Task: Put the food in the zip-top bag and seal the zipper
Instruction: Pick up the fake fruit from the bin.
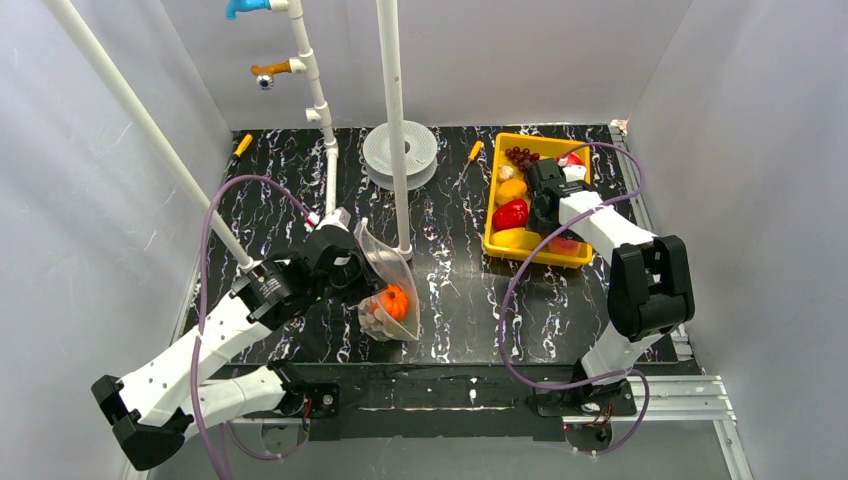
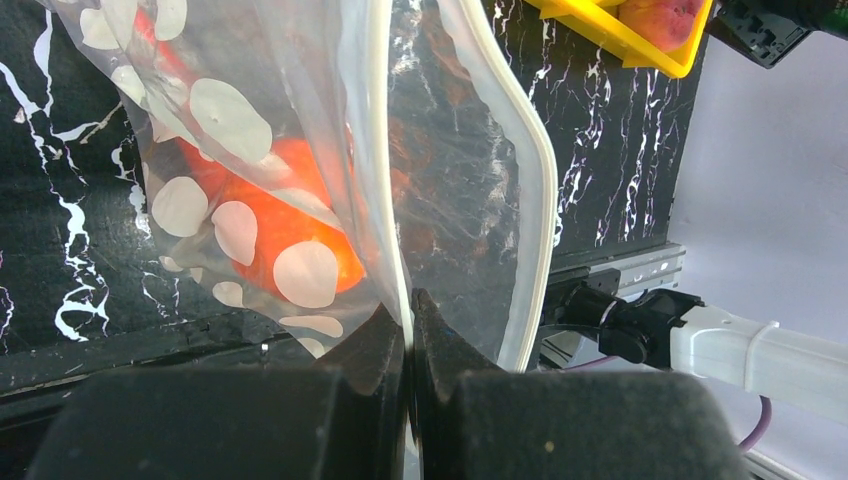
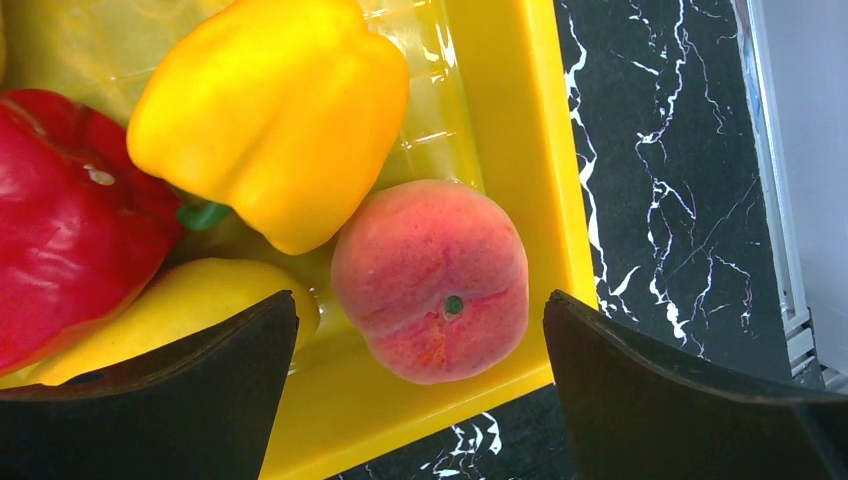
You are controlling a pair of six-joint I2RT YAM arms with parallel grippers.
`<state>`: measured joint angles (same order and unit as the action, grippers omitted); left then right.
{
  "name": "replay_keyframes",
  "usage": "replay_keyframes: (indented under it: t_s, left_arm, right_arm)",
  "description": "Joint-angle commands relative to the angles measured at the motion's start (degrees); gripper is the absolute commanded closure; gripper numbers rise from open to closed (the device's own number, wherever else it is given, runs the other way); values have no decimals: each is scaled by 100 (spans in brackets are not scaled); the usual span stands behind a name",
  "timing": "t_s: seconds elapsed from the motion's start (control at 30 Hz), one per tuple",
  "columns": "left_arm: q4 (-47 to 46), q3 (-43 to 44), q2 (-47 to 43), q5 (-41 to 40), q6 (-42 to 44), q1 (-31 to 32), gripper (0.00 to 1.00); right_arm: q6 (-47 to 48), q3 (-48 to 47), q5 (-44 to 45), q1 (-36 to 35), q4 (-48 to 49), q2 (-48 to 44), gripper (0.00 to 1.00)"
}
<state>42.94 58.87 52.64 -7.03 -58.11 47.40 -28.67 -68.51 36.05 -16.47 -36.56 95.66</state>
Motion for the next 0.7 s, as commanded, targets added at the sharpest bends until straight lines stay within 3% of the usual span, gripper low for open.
replay_keyframes:
  t_s: [0.0,0.43,0.67]
  left_arm:
    - [112,90,57,-102,87,-24,100]
    - [31,40,48,-29,71,-29,100]
    - [67,22,-3,-57,103,-32,100]
  right_arm:
    - [17,-66,17,109,98,-3,2]
    - [-71,-20,-314,311,215,389,2]
    - [123,-9,-512,302,258,215,23]
